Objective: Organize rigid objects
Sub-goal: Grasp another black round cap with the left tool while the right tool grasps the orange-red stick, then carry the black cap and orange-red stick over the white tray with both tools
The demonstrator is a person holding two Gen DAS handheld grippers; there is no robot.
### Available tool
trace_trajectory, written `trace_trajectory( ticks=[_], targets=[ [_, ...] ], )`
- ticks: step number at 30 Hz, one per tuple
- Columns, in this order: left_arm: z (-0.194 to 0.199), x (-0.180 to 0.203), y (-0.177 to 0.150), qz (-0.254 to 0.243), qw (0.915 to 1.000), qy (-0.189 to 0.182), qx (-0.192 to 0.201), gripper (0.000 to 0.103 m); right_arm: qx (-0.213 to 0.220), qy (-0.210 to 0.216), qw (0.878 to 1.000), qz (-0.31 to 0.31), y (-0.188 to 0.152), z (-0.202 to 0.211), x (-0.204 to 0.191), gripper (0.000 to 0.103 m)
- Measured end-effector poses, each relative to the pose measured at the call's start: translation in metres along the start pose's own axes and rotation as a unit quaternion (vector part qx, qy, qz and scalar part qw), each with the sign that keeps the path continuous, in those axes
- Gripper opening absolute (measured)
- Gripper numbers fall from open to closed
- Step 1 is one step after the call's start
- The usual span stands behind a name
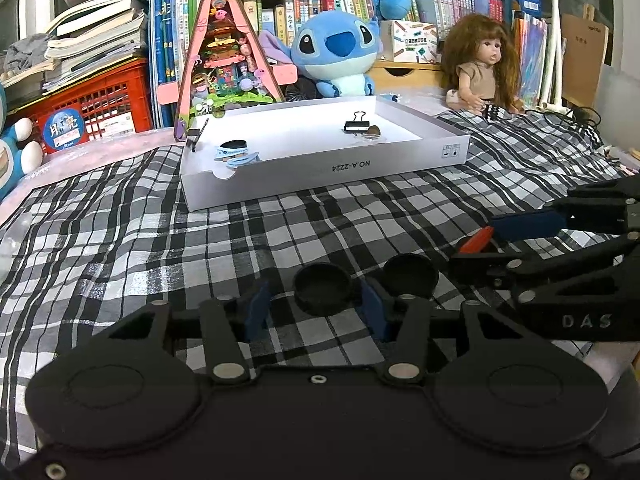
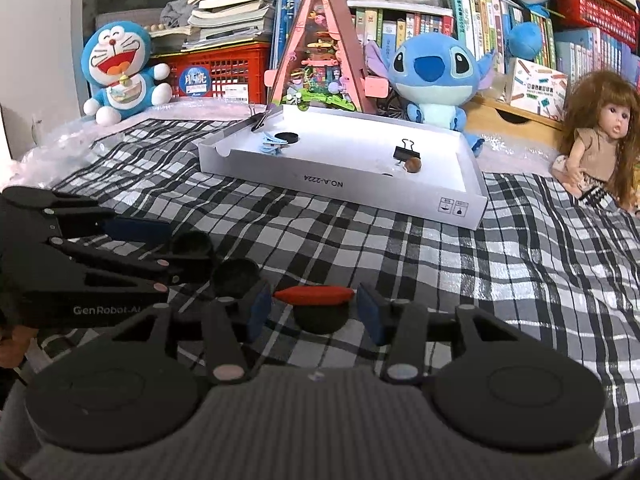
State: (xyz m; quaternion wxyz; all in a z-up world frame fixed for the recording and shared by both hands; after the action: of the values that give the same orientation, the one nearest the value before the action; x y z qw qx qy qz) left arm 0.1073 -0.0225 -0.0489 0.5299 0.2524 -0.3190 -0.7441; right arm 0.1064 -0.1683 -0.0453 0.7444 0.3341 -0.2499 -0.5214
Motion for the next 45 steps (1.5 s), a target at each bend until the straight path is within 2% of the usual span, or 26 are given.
trace_trajectory(
  ticks=[1,2,3,4,7,15,25,36,39,45],
  targets=[
    [0.0,0.0,0.0,0.001,1.0,-0.002,0.0,0.044,0.0,-0.002,1.0,0.005,0.0,-0.001,-0.001,0.063],
    [0.0,0.0,0.0,0.003,1.0,-0.003,0.001,0.033,0.001,-0.005,1.0,0.01,0.0,-0.002,-0.003,0.063],
    [0.0,0.001,0.0,0.004,1.0,-0.001,0.002,0.03,0.002,-0.007,1.0,0.015,-0.001,-0.002,-0.004,0.063],
    [0.0,0.001,0.001,0.005,1.0,0.0,0.002,0.03,0.001,-0.008,1.0,0.019,-0.001,-0.003,-0.005,0.063],
    [0.0,0.0,0.003,0.015,0.9999,-0.002,0.001,0.03,0.002,-0.007,1.0,0.017,-0.001,-0.004,-0.007,0.051],
    [0.006,-0.006,0.023,0.027,0.9995,0.001,0.016,0.03,0.01,-0.002,1.0,-0.003,0.008,-0.001,0.001,0.051],
    [-0.003,-0.025,0.08,0.045,0.9983,0.013,0.033,0.03,0.02,-0.005,0.997,-0.07,0.053,-0.004,0.038,0.051],
    [-0.057,-0.06,0.153,0.093,0.9951,0.025,0.023,0.03,0.019,-0.01,0.991,-0.13,0.118,-0.033,0.09,0.051],
    [-0.079,-0.071,0.166,0.11,0.9932,0.035,0.011,0.03,0.017,-0.027,0.99,-0.134,0.137,-0.049,0.102,0.051],
    [-0.121,-0.092,0.181,0.139,0.9888,0.054,-0.008,0.03,-0.011,-0.029,0.986,-0.165,0.158,-0.088,0.121,0.051]
  ],
)
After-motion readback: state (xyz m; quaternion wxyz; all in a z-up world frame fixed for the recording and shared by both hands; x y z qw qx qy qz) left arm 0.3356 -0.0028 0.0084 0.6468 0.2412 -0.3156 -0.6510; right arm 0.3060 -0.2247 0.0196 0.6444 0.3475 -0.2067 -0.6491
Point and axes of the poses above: each gripper's, at about its wrist camera, not at the fingertips, and z roughly against the way its jaws point, x to its right, y to its top, the point moved 7 cm from there along -z, roughly the way its jaws point, and after that the axes turned 6 degrees about -x, right-handed, at the moved point
